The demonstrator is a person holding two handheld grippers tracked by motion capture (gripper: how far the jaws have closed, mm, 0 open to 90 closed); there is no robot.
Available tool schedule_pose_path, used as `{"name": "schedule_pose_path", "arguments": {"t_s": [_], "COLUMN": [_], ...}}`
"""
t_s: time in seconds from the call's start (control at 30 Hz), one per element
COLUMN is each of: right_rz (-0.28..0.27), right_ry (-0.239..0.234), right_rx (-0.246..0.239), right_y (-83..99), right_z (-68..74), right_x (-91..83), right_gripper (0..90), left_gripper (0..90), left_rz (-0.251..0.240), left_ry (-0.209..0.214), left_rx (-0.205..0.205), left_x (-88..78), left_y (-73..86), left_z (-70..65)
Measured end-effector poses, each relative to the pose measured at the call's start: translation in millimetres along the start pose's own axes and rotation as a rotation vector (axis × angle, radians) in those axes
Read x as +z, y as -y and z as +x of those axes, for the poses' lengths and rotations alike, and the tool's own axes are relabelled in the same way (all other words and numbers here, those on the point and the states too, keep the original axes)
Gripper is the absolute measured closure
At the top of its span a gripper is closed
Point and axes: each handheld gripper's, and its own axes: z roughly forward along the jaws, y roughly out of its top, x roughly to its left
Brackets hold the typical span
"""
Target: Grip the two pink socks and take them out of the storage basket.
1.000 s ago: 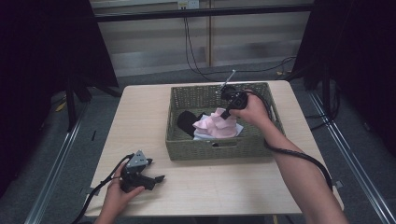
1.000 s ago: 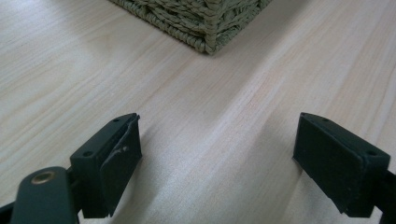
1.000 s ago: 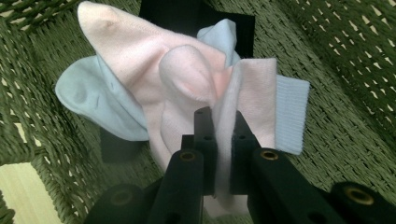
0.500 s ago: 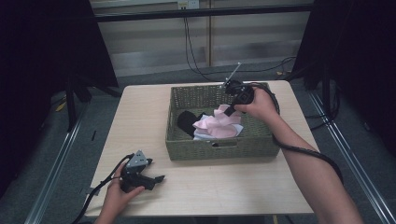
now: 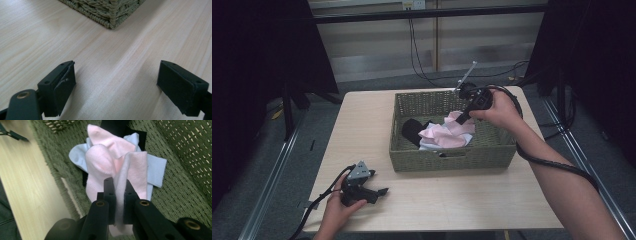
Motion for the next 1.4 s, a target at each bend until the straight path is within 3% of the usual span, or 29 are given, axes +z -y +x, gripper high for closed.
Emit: {"name": "schedule_pose_path", "arguments": {"t_s": [0.3, 0.6, 1.1, 1.4], "right_rz": [-0.006, -0.032, -0.035, -0.042], "right_ry": [-0.008, -0.041, -0.086, -0.147], "right_rx": [-0.020, -0.058, -0.131, -0.192], "right_y": [3.7, 10.3, 21.4, 26.3], "right_z": [8.8, 28.7, 55.2, 79.1], "right_x": [-17.4, -27.7, -33.1, -22.5], "right_gripper": [85.4, 85.3, 85.3, 84.9], "left_gripper": [14.5, 14.5, 14.5, 14.6], "left_rz": [0.000, -0.003, -0.005, -0.003], "left_ry": [0.000, -0.001, 0.003, 0.002], "left_rx": [0.000, 0.000, -0.006, -0.003], "left_x": [0.0, 0.2, 0.5, 0.3], "left_y": [0.0, 0.1, 0.3, 0.2], "left_z": [0.0, -0.1, -0.5, -0.3]}}
